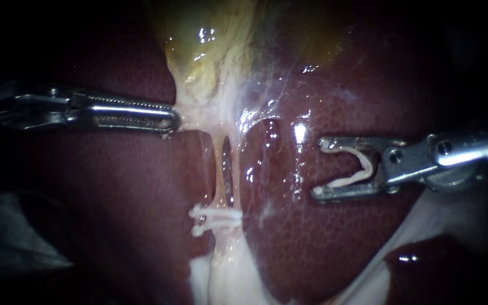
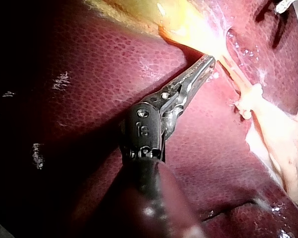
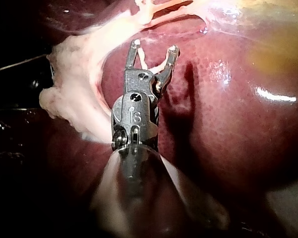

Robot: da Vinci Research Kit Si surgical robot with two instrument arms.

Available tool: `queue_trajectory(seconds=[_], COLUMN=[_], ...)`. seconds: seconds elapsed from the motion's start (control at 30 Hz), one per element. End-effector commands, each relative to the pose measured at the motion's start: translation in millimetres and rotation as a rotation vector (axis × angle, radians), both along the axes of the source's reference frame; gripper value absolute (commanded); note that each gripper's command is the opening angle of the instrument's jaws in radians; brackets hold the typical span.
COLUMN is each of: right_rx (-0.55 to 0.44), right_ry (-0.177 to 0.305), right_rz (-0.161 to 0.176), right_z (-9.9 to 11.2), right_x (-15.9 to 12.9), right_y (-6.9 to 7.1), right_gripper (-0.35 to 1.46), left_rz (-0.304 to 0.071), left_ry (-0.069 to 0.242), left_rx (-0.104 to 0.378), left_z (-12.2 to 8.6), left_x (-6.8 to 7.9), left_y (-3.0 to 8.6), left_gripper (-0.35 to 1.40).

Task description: Clipping third clip left tube

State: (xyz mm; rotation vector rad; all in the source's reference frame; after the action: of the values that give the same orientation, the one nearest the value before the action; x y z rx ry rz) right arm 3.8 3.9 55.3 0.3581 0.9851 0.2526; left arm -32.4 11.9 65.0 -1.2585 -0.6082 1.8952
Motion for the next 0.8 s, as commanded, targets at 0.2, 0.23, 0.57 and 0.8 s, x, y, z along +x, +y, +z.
queue_trajectory(seconds=[0.2,0.23,0.57,0.8], right_rx=[-0.001,-0.001,0.034,0.084], right_ry=[-0.001,-0.001,0.061,0.127], right_rz=[0.001,0.001,-0.019,-0.014], right_z=[0.0,0.0,0.2,1.0], right_x=[0.0,0.0,2.0,5.7], right_y=[0.0,0.0,0.0,-0.7], right_gripper=[0.50,0.50,0.50,0.50], left_rz=[0.006,0.005,-0.017,-0.017], left_ry=[-0.004,-0.007,-0.019,-0.019], left_rx=[0.014,0.016,0.024,0.024], left_z=[-2.8,-3.4,-6.2,-6.2], left_x=[1.1,1.4,2.8,2.8], left_y=[0.5,0.7,1.0,1.0], left_gripper=[-0.35,-0.35,-0.35,-0.35])
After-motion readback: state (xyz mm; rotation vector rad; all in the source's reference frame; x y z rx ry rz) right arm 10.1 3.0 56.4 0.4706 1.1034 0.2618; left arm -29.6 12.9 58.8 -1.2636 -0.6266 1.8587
